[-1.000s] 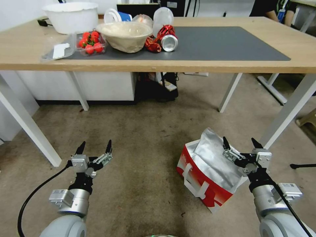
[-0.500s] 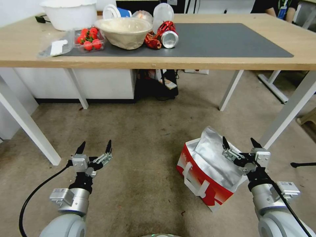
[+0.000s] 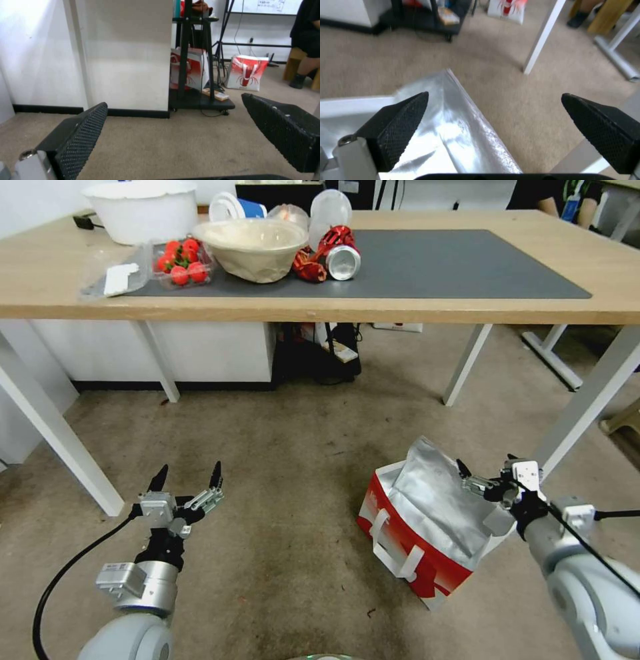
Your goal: Pick up the food delivery bag from the floor and place it on the table.
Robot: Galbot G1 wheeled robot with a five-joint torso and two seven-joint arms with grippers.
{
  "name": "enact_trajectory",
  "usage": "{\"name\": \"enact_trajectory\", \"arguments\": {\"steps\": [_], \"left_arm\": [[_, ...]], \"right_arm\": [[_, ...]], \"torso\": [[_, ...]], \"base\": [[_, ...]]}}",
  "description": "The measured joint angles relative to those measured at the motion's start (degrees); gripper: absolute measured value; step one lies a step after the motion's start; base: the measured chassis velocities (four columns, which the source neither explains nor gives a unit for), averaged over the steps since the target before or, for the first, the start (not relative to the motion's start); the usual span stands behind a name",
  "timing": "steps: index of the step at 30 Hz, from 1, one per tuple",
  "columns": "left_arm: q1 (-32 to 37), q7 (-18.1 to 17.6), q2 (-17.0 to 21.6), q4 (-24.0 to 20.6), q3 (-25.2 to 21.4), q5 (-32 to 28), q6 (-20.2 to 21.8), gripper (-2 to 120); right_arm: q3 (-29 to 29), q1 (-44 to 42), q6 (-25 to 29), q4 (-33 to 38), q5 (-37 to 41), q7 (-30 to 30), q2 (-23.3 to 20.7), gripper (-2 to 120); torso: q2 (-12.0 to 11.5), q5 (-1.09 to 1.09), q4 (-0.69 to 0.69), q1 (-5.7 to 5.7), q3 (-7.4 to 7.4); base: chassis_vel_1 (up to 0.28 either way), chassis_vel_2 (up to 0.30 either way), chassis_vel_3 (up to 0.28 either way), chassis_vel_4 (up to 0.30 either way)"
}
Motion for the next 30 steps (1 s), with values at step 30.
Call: {"name": "enact_trajectory", "arguments": {"steps": [30], "left_arm": [[0.83, -0.57, -1.88, -0.2, -1.59, 0.36, -0.91, 100]], "right_arm": [[-26.17, 32.46, -13.68, -32.52, 5.74, -8.64, -17.19, 86]], "torso": [[0.21, -0.01, 0.0, 0.03, 0.0]], "base": [[0.0, 0.0, 0.0, 0.0]]}}
